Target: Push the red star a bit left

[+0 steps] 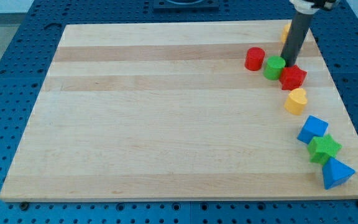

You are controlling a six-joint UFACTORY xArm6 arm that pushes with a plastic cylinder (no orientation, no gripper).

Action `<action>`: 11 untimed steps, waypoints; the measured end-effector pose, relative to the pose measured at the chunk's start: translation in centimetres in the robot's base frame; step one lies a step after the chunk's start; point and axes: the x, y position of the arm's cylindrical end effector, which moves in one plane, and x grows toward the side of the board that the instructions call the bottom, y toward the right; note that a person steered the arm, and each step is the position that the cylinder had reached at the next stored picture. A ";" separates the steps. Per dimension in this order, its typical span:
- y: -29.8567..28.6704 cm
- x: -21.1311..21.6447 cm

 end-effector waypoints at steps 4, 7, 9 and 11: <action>3.4 -0.5; 5.2 3.9; 4.4 4.0; 2.2 4.0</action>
